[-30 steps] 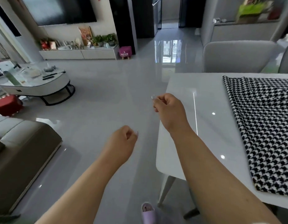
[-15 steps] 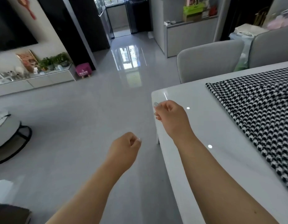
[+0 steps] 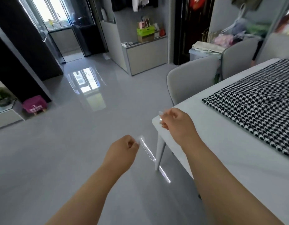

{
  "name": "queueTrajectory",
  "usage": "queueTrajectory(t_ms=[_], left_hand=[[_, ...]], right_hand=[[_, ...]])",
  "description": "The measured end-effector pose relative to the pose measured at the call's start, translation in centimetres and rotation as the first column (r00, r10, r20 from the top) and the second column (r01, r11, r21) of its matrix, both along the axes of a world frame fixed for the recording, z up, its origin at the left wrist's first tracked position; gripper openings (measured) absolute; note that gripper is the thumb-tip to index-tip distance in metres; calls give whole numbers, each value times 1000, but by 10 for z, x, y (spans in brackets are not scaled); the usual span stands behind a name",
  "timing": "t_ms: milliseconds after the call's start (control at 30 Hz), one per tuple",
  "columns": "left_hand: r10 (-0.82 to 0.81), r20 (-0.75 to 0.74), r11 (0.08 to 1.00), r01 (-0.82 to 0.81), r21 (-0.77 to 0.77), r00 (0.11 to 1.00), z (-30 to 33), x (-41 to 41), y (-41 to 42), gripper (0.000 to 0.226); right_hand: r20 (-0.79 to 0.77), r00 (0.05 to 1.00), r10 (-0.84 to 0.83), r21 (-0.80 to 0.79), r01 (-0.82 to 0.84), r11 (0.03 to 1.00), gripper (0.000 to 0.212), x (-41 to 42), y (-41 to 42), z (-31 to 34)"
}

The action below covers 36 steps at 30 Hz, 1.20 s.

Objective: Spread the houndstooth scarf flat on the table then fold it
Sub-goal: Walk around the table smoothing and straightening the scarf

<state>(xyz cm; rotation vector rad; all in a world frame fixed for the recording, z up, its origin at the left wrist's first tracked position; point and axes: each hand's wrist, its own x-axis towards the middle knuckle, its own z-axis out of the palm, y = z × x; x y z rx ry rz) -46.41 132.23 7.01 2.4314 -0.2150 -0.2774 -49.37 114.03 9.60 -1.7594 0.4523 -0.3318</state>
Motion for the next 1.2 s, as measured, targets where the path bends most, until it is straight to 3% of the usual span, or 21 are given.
queueTrajectory(t_ms=[400,767,1200], left_hand=[[-221,11,972,221,-77,975,12,179,-1,24],[-366,75,926,371,-70,928,24,375,-69,26],[-570,67,815,574,-75,819,24,539,-164,30]], right_hand=[[-16,984,-178,-42,178,983,22,135,17,8],[15,949,-314,-29,314,949,18,315,-41,9],[5,852,-523,-11,523,852,17,448,-117,16]])
